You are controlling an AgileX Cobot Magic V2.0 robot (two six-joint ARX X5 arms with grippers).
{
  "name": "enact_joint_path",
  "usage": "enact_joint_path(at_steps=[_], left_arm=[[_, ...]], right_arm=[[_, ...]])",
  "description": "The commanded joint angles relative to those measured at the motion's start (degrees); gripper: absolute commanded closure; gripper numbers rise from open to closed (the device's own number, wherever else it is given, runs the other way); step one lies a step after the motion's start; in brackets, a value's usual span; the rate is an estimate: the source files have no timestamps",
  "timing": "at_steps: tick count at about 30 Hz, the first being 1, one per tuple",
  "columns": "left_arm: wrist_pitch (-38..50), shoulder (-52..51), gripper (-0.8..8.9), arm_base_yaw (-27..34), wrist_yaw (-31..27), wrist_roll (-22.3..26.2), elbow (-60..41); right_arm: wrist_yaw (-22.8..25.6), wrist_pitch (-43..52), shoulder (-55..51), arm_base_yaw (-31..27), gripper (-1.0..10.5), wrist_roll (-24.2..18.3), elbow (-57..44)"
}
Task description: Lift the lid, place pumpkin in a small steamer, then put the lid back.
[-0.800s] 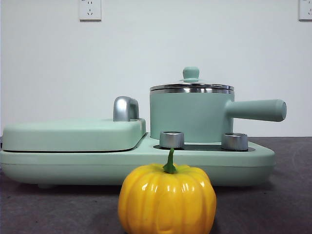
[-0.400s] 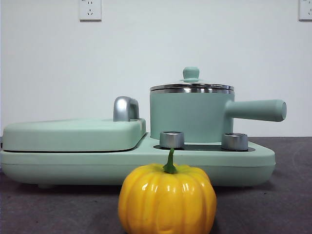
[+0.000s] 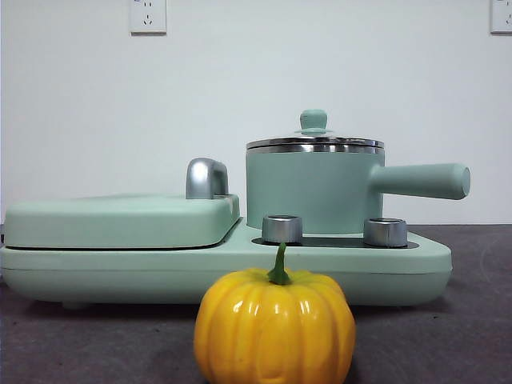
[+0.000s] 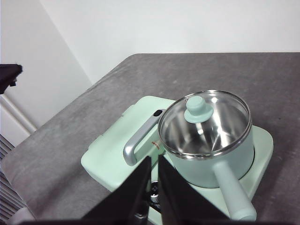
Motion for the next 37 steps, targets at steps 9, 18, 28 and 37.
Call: enact_joint_path(at_steps=[9, 18, 28, 37], left_arm=[[-5.62, 4.85, 5.87, -4.74, 0.52, 10.49, 3.08], [-5.55, 6.45, 3.08, -9.66, -6.36, 12.09, 3.1], [-3.41, 12.28, 3.07, -16.11, -11.76, 12.26, 3.34], [-3.04, 23.34, 3.08, -22.01, -13.53, 15.04, 11.15]], right_arm=[[-0.13, 0.15, 0.11, 0.13, 8.1, -0.94, 1.11], [-0.13, 0.15, 0.11, 0.13, 4.8, -0.87, 1.11], [-0.15, 0.11, 0.11, 0.13, 4.8, -0.72, 1.11], [-0.17, 0.15, 0.11, 0.13, 4.8, -0.72, 1.11]])
